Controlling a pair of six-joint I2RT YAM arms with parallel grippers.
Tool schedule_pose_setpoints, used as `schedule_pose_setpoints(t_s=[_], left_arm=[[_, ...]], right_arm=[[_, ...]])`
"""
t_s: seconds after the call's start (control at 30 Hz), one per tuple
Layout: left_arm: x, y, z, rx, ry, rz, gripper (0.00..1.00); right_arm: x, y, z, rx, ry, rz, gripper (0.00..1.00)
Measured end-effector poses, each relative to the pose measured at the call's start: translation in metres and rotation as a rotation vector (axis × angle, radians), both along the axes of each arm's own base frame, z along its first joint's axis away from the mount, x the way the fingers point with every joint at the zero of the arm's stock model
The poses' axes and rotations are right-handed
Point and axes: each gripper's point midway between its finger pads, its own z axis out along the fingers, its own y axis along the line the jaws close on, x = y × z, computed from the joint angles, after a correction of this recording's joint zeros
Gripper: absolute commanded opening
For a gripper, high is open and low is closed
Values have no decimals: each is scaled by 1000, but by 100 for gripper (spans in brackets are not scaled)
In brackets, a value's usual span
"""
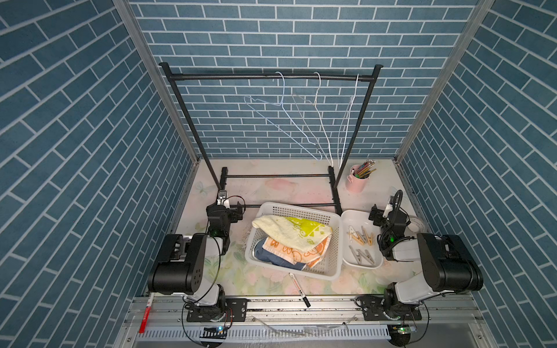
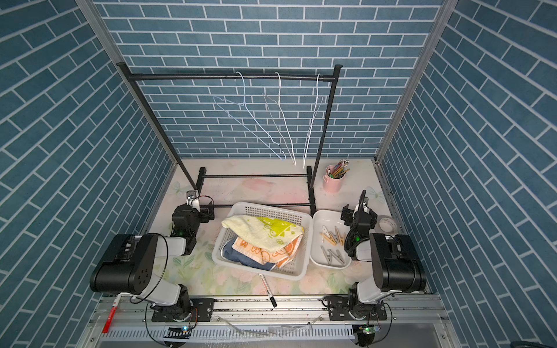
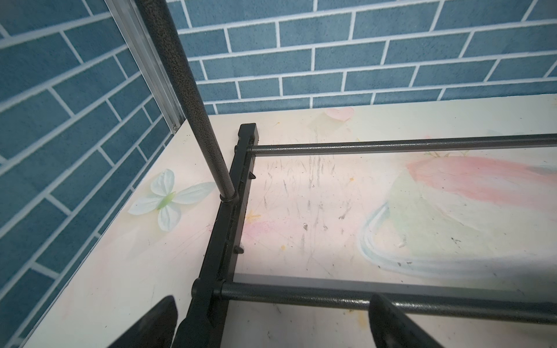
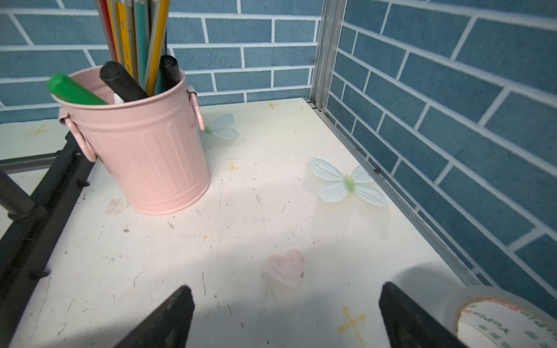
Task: Remove the clothespins securing towels to the hanger
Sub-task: Reset both arms
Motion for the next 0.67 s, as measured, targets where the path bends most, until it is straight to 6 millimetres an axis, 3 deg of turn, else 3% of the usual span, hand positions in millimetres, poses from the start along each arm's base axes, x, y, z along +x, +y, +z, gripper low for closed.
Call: schedule_pose_setpoints(t_s=[0.13,0.67], left_arm=[[0,0,0,0,0,0,100],[0,0,-1,1,3,0,100]], right_arm=[[12,-4,6,3,7,-11,98],[10,-6,-2,5,42,-16,98]])
